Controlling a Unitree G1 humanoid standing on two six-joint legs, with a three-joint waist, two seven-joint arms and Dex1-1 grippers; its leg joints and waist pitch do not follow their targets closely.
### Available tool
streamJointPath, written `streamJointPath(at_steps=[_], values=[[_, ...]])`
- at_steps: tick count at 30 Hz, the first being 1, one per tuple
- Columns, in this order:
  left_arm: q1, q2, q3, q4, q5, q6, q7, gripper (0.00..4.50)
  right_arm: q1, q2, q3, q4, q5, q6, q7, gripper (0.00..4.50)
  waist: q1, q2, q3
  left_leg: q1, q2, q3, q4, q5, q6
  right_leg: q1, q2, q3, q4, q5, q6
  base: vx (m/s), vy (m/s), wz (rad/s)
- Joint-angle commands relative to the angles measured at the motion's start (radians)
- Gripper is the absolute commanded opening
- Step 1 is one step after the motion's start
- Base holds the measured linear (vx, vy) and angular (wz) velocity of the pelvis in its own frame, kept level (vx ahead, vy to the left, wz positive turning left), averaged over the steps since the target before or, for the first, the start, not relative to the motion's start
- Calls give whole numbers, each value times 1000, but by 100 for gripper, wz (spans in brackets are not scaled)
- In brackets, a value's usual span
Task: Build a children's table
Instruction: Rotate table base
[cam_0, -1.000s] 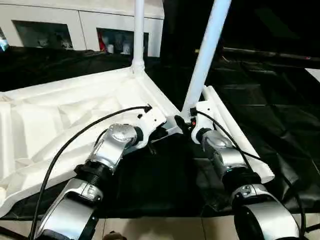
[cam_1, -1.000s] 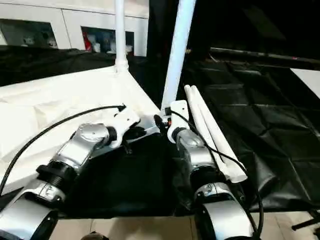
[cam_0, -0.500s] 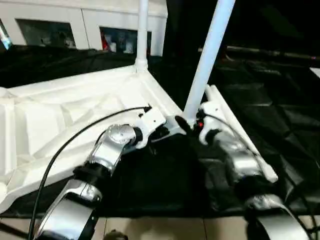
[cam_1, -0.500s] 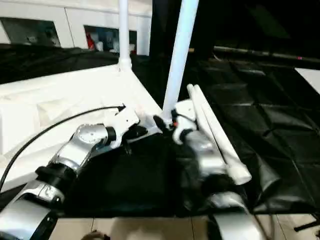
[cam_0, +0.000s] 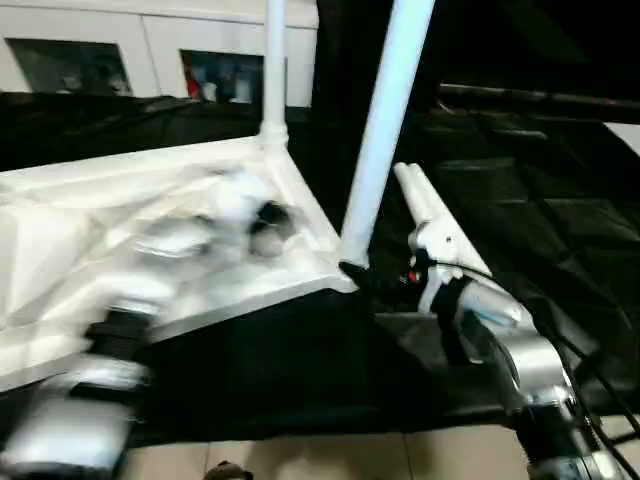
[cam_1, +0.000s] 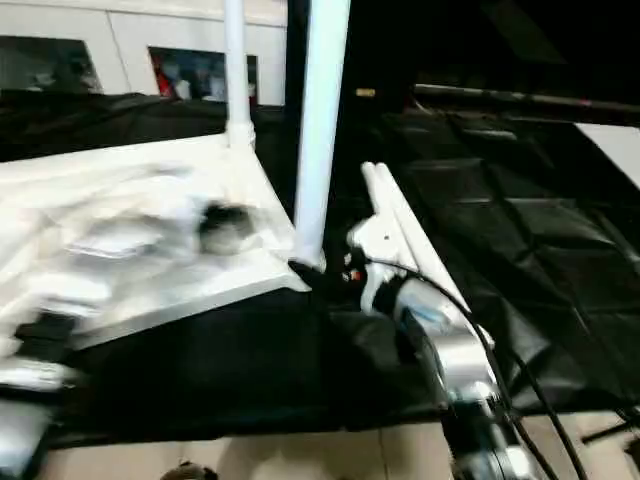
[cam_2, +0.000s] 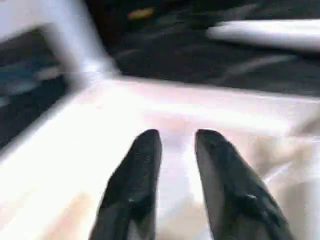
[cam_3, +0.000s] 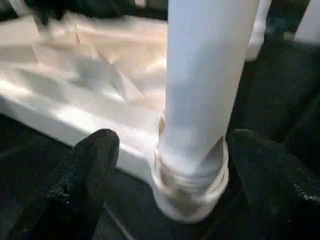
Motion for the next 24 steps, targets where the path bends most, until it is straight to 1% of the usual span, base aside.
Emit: streamJointPath(at_steps=[1, 2, 3, 4, 5, 6, 7, 8, 9, 10, 11, 12, 13, 14, 16, 17, 18, 19, 21, 22, 23, 24], values=[[1, 30, 7, -4, 21, 28, 11, 135, -29, -1, -15, 23, -31, -15, -46, 387, 7, 22, -67, 31, 34, -19, -60, -150, -1, 34, -66, 49, -64, 35, -217, 0, 0, 0], [5, 58, 18, 1, 23, 36, 10, 135, -45, 2, -28, 47, -44, -25, -78, 387, 7, 22, -66, 31, 34, -19, -61, -153, -5, 33, -66, 49, -63, 30, -218, 0, 0, 0], [6, 70, 21, 6, 25, 38, 13, 135, -51, 2, -32, 55, -47, -24, -90, 387, 9, 24, -66, 31, 34, -18, -62, -157, -16, 34, -68, 50, -64, 21, -216, 0, 0, 0], [8, 116, 30, 25, 32, 48, 23, 135, -72, 0, -48, 83, -62, -20, -136, 387, 10, 23, -66, 30, 31, -18, -63, -161, -28, 35, -66, 50, -62, 15, -210, 0, 0, 0], [8, 118, 31, 25, 32, 48, 23, 135, -73, 0, -48, 83, -62, -20, -136, 387, 11, 23, -66, 31, 30, -18, -63, -163, -33, 34, -66, 50, -63, 11, -207, 0, 0, 0], [10, 163, 37, 37, 36, 66, 25, 135, -77, -10, -50, 77, -45, -11, -113, 387, 14, 21, -66, 33, 31, -18, -62, -171, -36, 35, -68, 51, -62, 10, -202, 0, 0, 0], [12, 180, 37, 41, 42, 73, 22, 135, -74, -18, -47, 67, -39, -9, -95, 387, 15, 18, -66, 31, 31, -18, -63, -169, -34, 37, -67, 51, -62, 15, -195, 0, 0, 0], [16, 225, 32, 60, 70, 76, 24, 135, -63, -40, -41, 42, -21, 3, -43, 387, 18, 18, -67, 32, 31, -18, -62, -169, -31, 37, -68, 51, -62, 18, -193, 0, 0, 0], [16, 235, 30, 66, 78, 75, 27, 135, -61, -45, -39, 36, -16, 9, -30, 387, 20, 16, -66, 29, 30, -18, -61, -164, -21, 39, -67, 51, -62, 23, -185, 0, 0, 0], [14, 257, 24, 87, 102, 68, 43, 135, -54, -61, -31, 21, -8, 20, 3, 387, 21, 20, -65, 31, 32, -19, -62, -164, -19, 37, -67, 51, -63, 25, -179, 0, 0, 0], [11, 273, 20, 108, 122, 63, 63, 135, -49, -76, -22, 8, -5, 24, 33, 387, 22, 19, -66, 32, 32, -19, -61, -162, -18, 38, -67, 51, -62, 30, -178, 0, 0, 0], [9, 281, 17, 119, 133, 61, 75, 135, -46, -84, -18, 1, -4, 26, 49, 387, 23, 19, -66, 31, 32, -20, -61, -165, -17, 37, -67, 50, -61, 32, -179, 0, 0, 0], [0, 295, 9, 151, 154, 62, 110, 135, -34, -110, -2, -28, 21, 55, 101, 387, 24, 16, -66, 30, 33, -20, -61, -166, -14, 39, -69, 51, -61, 33, -179, 0, 0, 0], [-3, 298, 7, 159, 159, 62, 118, 135, -32, -115, 2, -35, 28, 64, 113, 387, 25, 19, -65, 30, 33, -21, -61, -168, -13, 39, -69, 51, -61, 31, -179, 0, 0, 0], [-4, 311, -11, 183, 180, 62, 148, 135, -15, -141, 17, -67, 42, 86, 153, 387, 27, 19, -65, 31, 35, -22, -63, -182, -16, 38, -72, 51, -63, 18, -184, 0, 0, 0], [-6, 316, -19, 193, 188, 63, 159, 135, -8, -152, 23, -78, 46, 94, 169, 387, 29, 21, -65, 31, 35, -22, -63, -188, -18, 37, -71, 50, -64, 13, -183, 0, 0, 0], [-5, 318, -29, 212, 196, 59, 166, 106, 3, -167, 27, -95, 57, 112, 189, 387, 28, 19, -66, 31, 35, -23, -63, -195, -21, 38, -72, 50, -63, 8, -186, 0, 0, 0], [-3, 318, -42, 243, 211, 48, 177, 99, 17, -186, 34, -116, 63, 134, 212, 387, 30, 19, -66, 30, 34, -24, -63, -199, -22, 39, -71, 50, -65, 4, -185, 0, 0, 0], [-2, 315, -51, 269, 223, 37, 184, 95, 27, -202, 45, -131, 61, 145, 229, 358, 31, 17, -67, 30, 34, -24, -62, -194, -21, 40, -72, 50, -64, 13, -184, 0, 0, 0], [-4, 313, -56, 290, 233, 29, 189, 71, 32, -210, 52, -140, 63, 154, 244, 351, 29, 18, -67, 30, 33, -24, -62, -196, -24, 39, -72, 50, -64, 18, -190, 0, 0, 0], [-6, 314, -67, 310, 252, 15, 206, 71, 37, -215, 56, -150, 70, 169, 255, 351, 30, 22, -67, 30, 33, -25, -62, -199, -25, 39, -73, 50, -64, 17, -192, 0, 0, 0], [-8, 313, -73, 326, 264, 5, 215, 60, 42, -222, 62, -161, 73, 185, 267, 346, 30, 19, -67, 31, 34, -25, -62, -210, -22, 39, -72, 50, -66, 10, -191, 0, 0, 0]])
